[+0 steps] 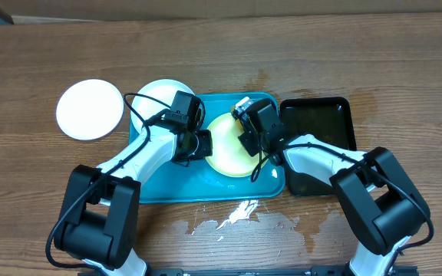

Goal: Clean dirty plates on tray and stack at the side
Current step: 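Scrub the yellow plate with the sponge while the left gripper holds it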

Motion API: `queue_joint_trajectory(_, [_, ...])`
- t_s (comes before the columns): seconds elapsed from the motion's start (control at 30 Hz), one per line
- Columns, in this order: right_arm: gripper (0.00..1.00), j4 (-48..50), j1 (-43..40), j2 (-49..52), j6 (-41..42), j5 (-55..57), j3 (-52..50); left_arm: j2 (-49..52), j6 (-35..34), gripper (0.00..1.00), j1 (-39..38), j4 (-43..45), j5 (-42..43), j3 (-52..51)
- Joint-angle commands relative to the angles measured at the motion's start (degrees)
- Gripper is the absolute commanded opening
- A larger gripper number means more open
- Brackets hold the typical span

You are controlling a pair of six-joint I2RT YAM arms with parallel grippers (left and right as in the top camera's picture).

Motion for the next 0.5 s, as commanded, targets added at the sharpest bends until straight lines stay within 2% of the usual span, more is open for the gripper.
queue_joint_trajectory(0.0, [0.04, -1.22, -0.48, 2.21, -0.13, -0.31, -0.13, 1.57, 2.54, 0.04, 0.24, -0.85, 0.09, 0.26])
queue_joint_trajectory(0.3, [0.04, -6.62, -0.48, -7.54, 0.11, -2.03, 2.69, 1.57, 2.51, 0.04, 0.24, -0.85, 0.09, 0.26])
queue_joint_trajectory(0.47, [0.04, -8.07, -0.48, -7.72, 0.28, -2.93, 2.67, 1.57, 2.32, 0.04, 0.24, -0.81, 0.11, 0.26])
